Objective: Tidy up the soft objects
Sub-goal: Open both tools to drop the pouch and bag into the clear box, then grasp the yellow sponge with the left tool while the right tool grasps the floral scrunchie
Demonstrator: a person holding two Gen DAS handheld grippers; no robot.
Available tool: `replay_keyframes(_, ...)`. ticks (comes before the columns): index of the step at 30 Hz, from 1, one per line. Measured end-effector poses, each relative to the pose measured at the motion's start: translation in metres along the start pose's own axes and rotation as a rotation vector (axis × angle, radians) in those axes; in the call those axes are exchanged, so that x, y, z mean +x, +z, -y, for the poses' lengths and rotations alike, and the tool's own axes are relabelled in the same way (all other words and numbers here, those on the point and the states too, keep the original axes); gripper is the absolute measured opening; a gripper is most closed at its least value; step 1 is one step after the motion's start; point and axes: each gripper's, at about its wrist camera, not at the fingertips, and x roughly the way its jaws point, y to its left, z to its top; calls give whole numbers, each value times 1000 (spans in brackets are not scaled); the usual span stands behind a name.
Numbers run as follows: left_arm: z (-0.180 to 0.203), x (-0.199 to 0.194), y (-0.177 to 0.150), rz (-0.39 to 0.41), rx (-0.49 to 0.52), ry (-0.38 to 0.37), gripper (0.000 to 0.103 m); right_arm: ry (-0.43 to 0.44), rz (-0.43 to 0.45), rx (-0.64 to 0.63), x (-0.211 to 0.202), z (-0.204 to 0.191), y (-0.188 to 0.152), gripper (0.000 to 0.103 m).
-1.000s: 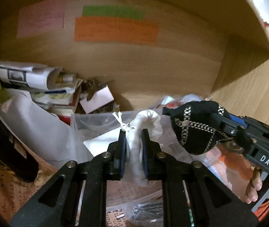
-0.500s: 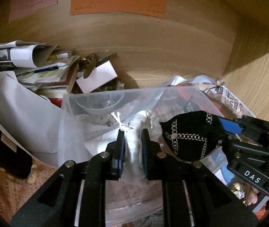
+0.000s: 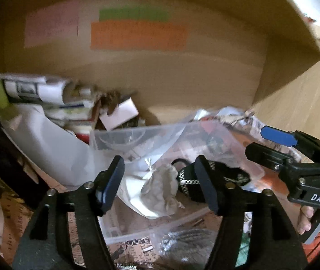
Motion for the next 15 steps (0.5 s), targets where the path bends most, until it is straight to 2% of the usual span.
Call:
replay_keyframes(4,6,-33,-1,75,31,9,86,-8,58,-10,-27,-3,0,81)
replay_keyframes(7,8,-55,-7,110,40,6,98,-9,93,-17,-47,-5,-5,82)
replay_keyframes(10,9,-67,-16,112,44,2,100,-17,105,-25,-62,-6,-15,83)
replay_keyframes(15,10,-76,-35,72,34,-18,100,-43,84,-28,-75,-4,-38,83)
